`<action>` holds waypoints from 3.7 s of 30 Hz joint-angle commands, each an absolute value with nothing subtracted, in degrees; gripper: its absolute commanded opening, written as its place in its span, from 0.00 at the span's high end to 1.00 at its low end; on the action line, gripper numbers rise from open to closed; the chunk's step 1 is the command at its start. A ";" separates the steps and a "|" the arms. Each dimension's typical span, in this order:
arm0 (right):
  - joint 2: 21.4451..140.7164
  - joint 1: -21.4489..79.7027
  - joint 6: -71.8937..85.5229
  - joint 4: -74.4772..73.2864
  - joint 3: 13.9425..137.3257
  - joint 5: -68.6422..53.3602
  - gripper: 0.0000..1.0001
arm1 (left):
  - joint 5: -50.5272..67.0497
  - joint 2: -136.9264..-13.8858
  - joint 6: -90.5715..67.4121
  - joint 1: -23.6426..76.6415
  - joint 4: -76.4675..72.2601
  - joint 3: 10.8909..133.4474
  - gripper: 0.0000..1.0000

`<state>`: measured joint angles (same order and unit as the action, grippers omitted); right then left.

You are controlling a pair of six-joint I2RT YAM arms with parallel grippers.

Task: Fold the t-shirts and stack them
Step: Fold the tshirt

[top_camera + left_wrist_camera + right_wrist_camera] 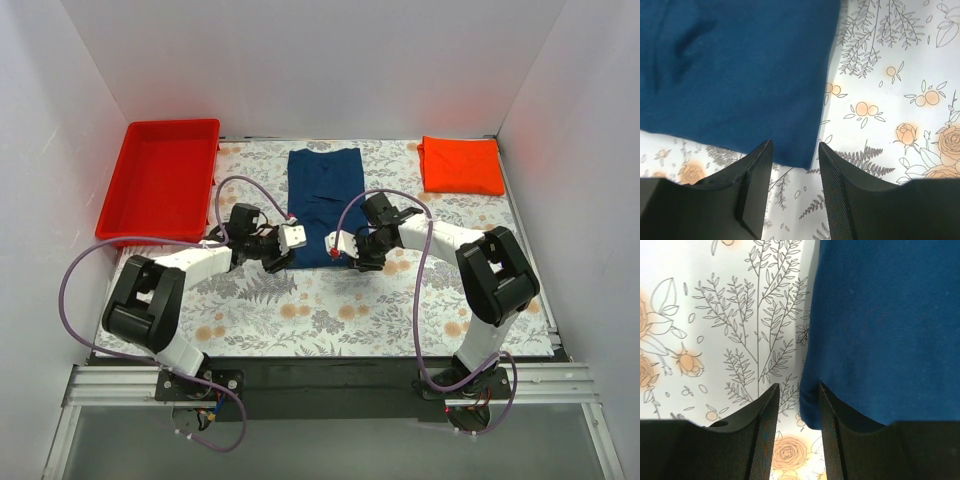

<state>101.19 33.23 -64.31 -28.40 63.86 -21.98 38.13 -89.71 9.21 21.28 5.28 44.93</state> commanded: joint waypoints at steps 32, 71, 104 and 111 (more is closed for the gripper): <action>103.45 33.40 -67.41 -24.34 55.55 -17.23 0.56 | 34.01 -98.35 11.95 24.79 8.35 46.85 0.97; 96.42 29.27 -59.42 -33.39 68.72 -17.84 0.99 | 36.74 -87.19 7.48 24.17 16.17 53.86 1.00; 81.98 33.76 -59.94 -51.50 75.31 -19.59 0.99 | 35.16 -72.59 11.95 25.14 42.30 66.97 1.00; 91.75 28.92 -62.75 -51.77 83.75 -21.53 0.99 | 35.68 -81.37 12.92 22.42 34.38 68.55 1.00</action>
